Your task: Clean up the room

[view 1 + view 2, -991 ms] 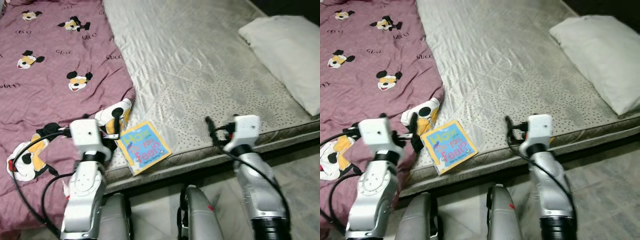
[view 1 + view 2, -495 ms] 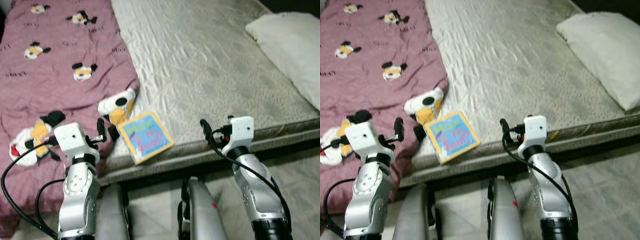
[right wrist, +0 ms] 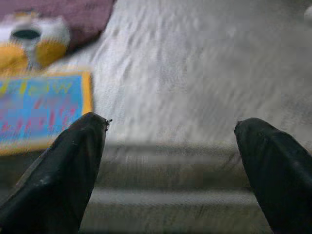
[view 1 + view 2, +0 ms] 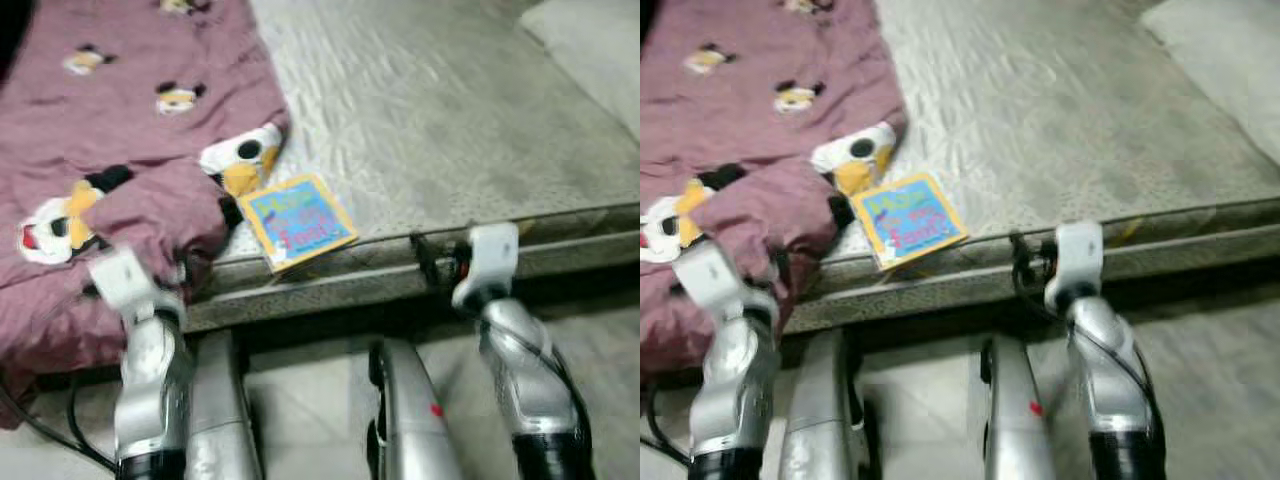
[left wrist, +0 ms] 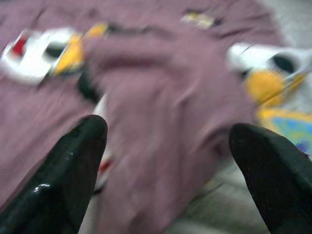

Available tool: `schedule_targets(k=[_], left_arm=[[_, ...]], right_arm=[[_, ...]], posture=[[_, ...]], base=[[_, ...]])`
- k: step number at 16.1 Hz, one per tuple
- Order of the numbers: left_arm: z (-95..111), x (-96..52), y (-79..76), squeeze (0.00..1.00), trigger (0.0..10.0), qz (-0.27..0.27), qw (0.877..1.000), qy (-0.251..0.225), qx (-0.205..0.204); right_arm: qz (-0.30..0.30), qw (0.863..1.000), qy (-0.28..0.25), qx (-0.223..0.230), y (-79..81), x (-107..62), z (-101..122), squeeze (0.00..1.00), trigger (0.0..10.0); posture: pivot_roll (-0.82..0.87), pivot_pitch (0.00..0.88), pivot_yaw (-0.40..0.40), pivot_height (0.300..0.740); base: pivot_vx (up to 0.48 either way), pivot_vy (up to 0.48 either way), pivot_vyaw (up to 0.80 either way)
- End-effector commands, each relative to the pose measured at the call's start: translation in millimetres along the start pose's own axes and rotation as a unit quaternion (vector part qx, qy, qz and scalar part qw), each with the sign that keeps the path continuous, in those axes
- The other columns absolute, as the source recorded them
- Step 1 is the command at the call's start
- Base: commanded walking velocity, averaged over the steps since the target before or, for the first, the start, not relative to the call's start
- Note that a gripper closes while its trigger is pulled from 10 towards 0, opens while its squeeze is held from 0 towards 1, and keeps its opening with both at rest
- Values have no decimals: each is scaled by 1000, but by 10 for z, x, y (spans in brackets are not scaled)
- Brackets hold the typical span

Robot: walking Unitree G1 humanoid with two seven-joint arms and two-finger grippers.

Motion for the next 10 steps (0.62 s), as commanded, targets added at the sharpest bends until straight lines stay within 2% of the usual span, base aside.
schedule_targets(k=[1, 3, 5, 8, 10], left_arm=[[71, 31, -108, 0, 10000, -1, 1000, -11, -24], [57, 65, -113, 0, 10000, -1, 1000, -8, -23], [-45, 93, -139, 0, 10000, -9, 1000, 14, -21], [-186, 165, -275, 0, 10000, -45, 998, 43, -34], [-264, 215, -400, 0, 10000, -71, 995, 58, -46]], right_arm=[[1, 1000, -8, -9, -21, 2, 60, 0, 10000], [-1, 1000, -8, -14, -46, -10, 66, 0, 10000], [-2, 1000, -7, -18, -68, -22, 74, 0, 10000], [-4, 999, -4, -33, -110, -81, 87, 0, 10000], [-10, 999, -3, -46, -203, -147, 136, 0, 10000]], posture=[[-81, 171, 3, 525], [-88, 174, 1, 525], [-99, 180, -4, 525], [-139, 198, -23, 525], [-194, 217, -36, 525]], base=[[0, 0, 0], [0, 0, 0], [0, 0, 0], [0, 0, 0], [0, 0, 0]])
Point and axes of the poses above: a point about 5 cm out from each wrist's last joint towards the gripper, its own x axis pointing out of the wrist towards the gripper, its own z axis along the axis of the wrist's last joint, y = z × x, the point moved 5 cm from there along x, pointing out of the wrist towards the gripper, and after that the axes turned 8 degrees about x, right-handed, at the moved point
